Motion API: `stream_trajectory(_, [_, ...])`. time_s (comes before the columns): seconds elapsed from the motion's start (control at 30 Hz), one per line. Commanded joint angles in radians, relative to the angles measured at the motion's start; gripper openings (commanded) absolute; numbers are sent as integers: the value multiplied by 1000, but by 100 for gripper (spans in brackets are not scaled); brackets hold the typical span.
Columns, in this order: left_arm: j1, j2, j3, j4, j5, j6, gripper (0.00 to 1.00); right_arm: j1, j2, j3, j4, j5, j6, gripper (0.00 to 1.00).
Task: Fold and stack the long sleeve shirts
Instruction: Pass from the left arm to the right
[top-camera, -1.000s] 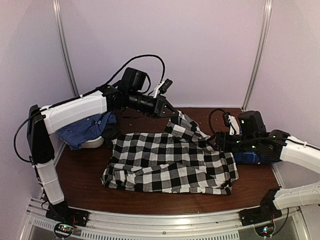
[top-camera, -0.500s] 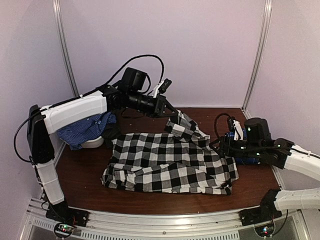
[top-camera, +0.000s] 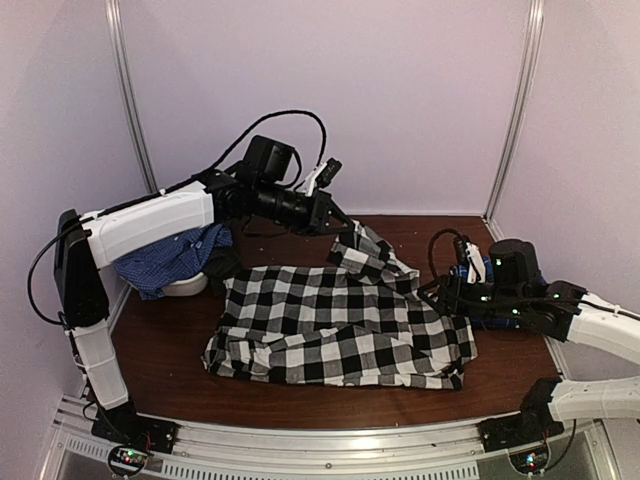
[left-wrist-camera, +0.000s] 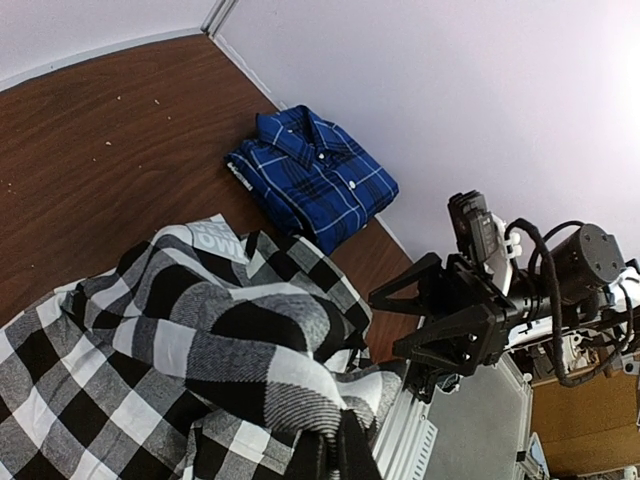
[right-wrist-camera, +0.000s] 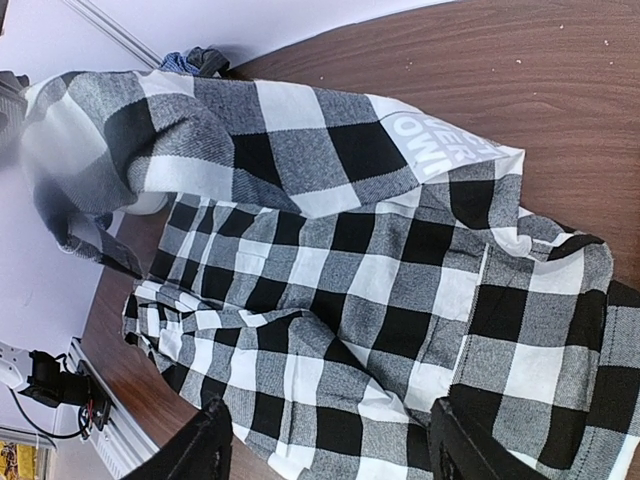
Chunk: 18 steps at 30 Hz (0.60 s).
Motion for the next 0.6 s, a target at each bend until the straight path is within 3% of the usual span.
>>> stream_trajectory(0.0, [0, 9, 39, 14, -6, -4, 0, 2, 8, -20, 38, -7, 1, 68])
stream_trajectory(0.57, [0, 12, 33, 15, 2, -2, 0, 2, 15, -5, 23, -6, 1, 69])
